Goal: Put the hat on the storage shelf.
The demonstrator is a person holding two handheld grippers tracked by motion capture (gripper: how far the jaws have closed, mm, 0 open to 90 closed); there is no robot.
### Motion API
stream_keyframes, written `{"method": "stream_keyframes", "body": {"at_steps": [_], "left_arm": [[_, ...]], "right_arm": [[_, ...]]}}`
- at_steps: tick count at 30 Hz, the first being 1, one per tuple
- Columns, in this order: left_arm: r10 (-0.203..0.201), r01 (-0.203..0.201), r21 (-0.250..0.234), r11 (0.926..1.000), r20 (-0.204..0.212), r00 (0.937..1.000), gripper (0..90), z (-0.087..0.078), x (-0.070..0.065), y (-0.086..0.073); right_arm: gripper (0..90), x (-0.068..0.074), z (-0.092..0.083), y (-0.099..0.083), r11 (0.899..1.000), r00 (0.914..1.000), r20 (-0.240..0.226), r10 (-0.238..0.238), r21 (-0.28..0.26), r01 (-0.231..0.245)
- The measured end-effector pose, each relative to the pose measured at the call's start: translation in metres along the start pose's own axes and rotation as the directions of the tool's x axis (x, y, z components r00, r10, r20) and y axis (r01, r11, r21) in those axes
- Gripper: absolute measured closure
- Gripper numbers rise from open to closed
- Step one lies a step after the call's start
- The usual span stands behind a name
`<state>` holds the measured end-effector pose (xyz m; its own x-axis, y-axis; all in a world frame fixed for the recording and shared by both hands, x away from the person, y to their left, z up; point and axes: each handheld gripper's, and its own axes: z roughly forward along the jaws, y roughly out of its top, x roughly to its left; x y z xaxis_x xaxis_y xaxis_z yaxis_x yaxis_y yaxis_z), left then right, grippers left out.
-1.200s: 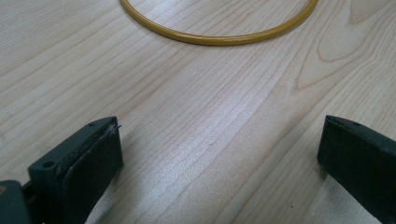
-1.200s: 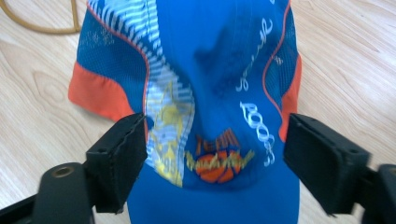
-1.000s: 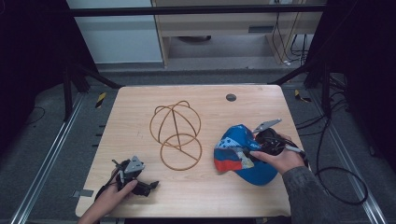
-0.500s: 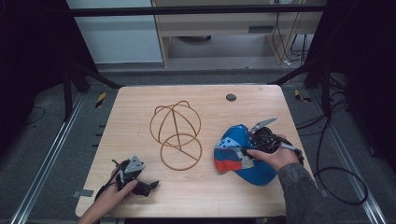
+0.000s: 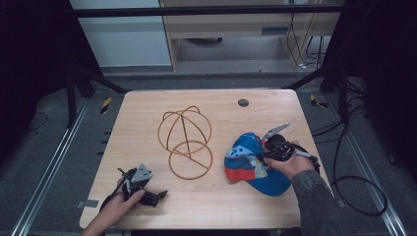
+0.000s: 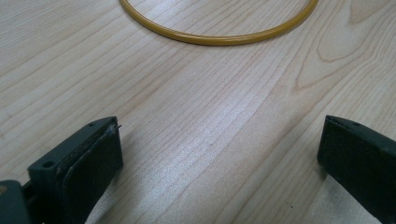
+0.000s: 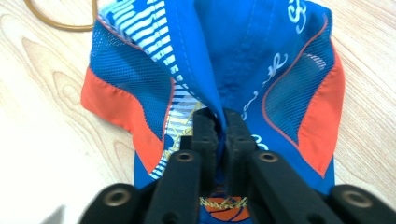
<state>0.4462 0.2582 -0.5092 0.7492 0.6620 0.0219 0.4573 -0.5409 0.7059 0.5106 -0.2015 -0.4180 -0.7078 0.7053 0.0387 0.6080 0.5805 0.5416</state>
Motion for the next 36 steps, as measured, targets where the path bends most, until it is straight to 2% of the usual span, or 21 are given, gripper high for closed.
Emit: {"method": "stream_keyframes", "body": {"at_steps": [5,10,16,24,36], "left_arm": [[0.0,0.0,0.0,1.0,0.0,1.0,0.0,0.0,0.0,0.0],[0.0,0.0,0.0,1.0,0.0,1.0,0.0,0.0,0.0,0.0],[0.0,0.0,0.0,1.0,0.0,1.0,0.0,0.0,0.0,0.0],[0.0,0.0,0.0,1.0,0.0,1.0,0.0,0.0,0.0,0.0],[-0.007,0.007,-0.008,0.9999,0.0,1.0,0.0,0.0,-0.001,0.0]], "right_arm": [[89.8,-0.001,-0.008,0.003,1.0,1.0,-0.007,-0.006,0.009,0.006],[90.0,0.001,-0.023,0.008,1.0,0.9996,-0.013,-0.024,-0.016,0.024],[90.0,0.002,-0.05,0.019,0.998,0.999,0.0,-0.044,-0.044,0.044],[90.0,0.002,-0.071,0.032,0.995,0.9984,0.002,-0.056,-0.086,0.056],[89.9,0.013,-0.107,0.055,0.978,0.9944,0.012,-0.105,-0.178,0.106]]}}
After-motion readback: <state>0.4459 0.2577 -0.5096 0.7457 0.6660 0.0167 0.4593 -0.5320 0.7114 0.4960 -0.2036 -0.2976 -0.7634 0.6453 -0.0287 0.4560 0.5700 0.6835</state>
